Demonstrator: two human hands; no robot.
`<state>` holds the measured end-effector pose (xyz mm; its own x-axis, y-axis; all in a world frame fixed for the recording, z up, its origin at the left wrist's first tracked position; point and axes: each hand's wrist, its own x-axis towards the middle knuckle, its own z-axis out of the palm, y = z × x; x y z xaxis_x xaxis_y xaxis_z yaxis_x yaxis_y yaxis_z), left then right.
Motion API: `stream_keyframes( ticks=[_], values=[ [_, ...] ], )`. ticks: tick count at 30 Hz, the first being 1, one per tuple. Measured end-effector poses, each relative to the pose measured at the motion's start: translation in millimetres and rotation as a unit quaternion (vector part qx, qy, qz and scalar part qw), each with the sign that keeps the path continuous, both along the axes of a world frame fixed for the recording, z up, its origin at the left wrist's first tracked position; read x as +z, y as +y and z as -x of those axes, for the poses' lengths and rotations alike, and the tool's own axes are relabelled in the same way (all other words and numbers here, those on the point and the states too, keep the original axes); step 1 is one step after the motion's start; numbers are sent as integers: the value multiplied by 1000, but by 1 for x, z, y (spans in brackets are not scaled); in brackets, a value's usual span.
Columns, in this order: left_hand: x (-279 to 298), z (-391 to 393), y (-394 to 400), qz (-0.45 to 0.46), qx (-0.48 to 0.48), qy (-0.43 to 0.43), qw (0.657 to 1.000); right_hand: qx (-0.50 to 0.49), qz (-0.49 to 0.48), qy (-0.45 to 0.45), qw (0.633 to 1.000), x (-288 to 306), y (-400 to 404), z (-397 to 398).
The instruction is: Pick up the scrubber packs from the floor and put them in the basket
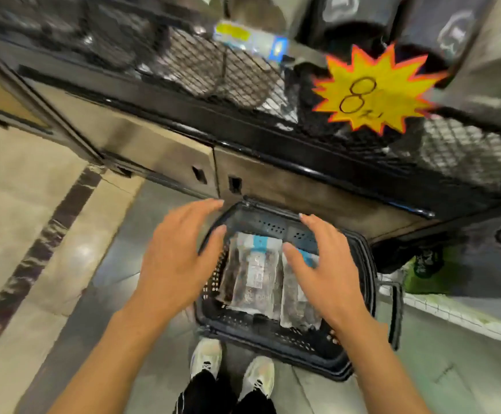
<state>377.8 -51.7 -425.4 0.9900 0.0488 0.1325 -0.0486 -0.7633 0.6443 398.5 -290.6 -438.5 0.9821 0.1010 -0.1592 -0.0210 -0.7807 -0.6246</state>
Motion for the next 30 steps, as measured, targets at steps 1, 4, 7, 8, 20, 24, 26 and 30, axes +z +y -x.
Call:
stream_keyframes(
  ticks=[1, 4, 7, 8, 20, 24, 26, 30],
  values=[
    [34, 8, 17, 15, 40, -12, 999, 19, -1, -10, 1000, 34, 18, -1],
    [130, 34, 82, 28, 127, -26, 991, 97, -5, -76, 992, 129, 83, -5],
    [216, 70, 159, -2, 192, -54, 980, 196, -8, -133, 971, 213, 165, -6],
    [242, 86, 185, -19, 215, -65, 974, 228, -8, -148, 962, 239, 193, -5],
    [354, 270, 418, -215, 459, -19, 862, 443, 9, -290, 848, 384, 492, 22],
    [349, 290, 472, -215, 525, -22, 823, 490, 10, -295, 820, 384, 575, 26],
    [343, 292, 502, -228, 545, -8, 807, 510, 8, -295, 808, 381, 615, 24],
    [334, 285, 587, -235, 572, 13, 785, 538, -15, -284, 794, 368, 716, 7]
  ],
)
